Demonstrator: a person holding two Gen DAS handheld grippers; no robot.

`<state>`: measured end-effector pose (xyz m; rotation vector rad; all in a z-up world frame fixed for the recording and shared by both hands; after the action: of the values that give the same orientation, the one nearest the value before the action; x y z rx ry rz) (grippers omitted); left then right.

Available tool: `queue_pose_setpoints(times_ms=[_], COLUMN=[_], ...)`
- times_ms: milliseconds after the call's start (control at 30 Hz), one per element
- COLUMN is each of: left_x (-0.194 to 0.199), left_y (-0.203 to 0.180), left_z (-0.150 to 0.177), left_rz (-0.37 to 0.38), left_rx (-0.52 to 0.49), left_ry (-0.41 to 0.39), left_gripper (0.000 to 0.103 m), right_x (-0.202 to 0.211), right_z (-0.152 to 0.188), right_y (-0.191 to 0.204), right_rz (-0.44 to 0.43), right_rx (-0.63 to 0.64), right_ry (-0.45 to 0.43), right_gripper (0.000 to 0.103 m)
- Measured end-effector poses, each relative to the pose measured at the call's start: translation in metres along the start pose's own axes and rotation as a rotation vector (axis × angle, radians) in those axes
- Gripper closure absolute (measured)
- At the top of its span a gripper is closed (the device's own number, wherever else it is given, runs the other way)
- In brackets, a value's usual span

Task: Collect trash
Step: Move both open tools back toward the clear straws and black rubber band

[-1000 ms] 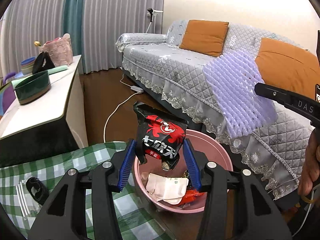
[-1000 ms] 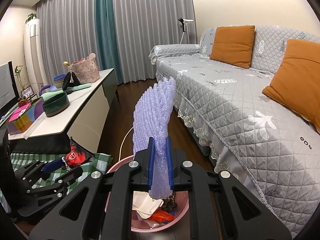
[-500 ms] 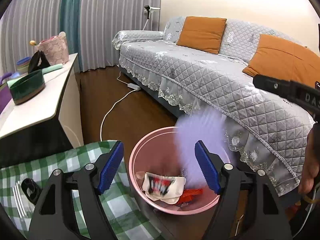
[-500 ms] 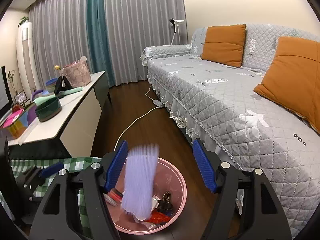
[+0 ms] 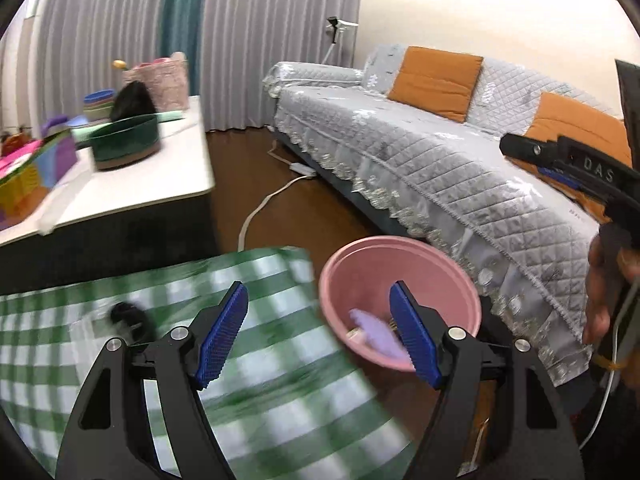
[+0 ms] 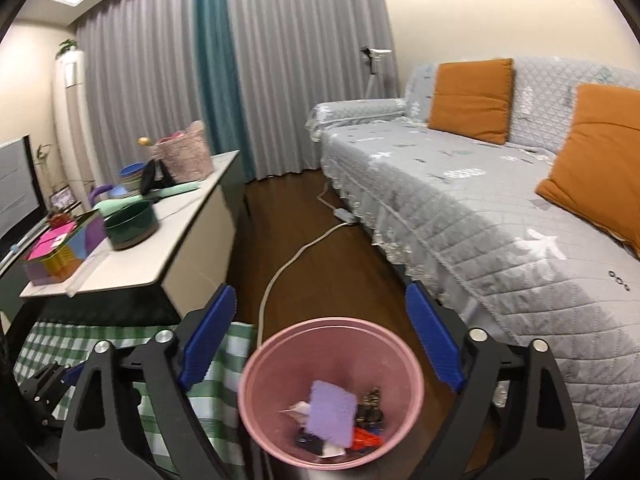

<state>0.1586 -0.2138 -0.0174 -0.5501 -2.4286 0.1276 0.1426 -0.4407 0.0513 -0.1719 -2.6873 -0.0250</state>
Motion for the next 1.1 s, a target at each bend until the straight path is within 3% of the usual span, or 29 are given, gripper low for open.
queue_pose_setpoints(times_ms=[233,400,500,567,667,700,867,1033,1100], left_x=[0.052,0.077,0.075,0.069,0.062,0.062,0.057,0.044,0.038], left_y=[0.081,0.146,0.182,0.205,0.23,0.236,0.257,0.265,0.266], left_z=[-0.002,-0.008,0.005,0.017,0.026,0.027,0.03,0.032,0.033], left_rz=[-0.127,-0.206,-0.253,-0.297,-0.335,-0.335,-0.359,-0.355,-0.346], left_rx=[0.024,0.13,0.2,0.245,0.282,0.292,0.322,0.333,0.336], left_ry=[-0.037,-0.081,-0.06,-0.028,-0.013,-0.013,-0.015,-0.007,0.0], left_gripper=[0.032,0.033,0.054,0.086,0.094,0.095,0.095,0.095,0.095], right_x=[-0.008,-0.018,-0.028,-0.038,-0.052,-0.058,-0.081,-0.102,-0.11], right_z=[-0.001,0.006,0.015,0.023,0.035,0.041,0.061,0.081,0.089], right_y=[0.078,0.143,0.176,0.198,0.229,0.241,0.276,0.299,0.305], right_rz=[-0.15,-0.252,-0.319,-0.379,-0.445,-0.461,-0.503,-0.546,-0.557], right_rx=[0.085,0.153,0.175,0.18,0.205,0.225,0.273,0.282,0.287], right_ry=[-0.015,-0.011,0.015,0.044,0.084,0.101,0.153,0.219,0.243], right_gripper=[0.016,0.016,0.02,0.037,0.054,0.055,0.053,0.036,0.035])
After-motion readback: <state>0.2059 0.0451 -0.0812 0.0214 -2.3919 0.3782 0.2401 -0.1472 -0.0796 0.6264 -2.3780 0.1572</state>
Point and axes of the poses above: each gripper's, at about its wrist camera, not at the fingertips, and x roughly against the way its jaws point, y to its left, z to its underside, the point moved 8 cm from there along -x, roughly the way its jaws point, and after that the axes turned 10 degrees about x, right-handed, at the moved point
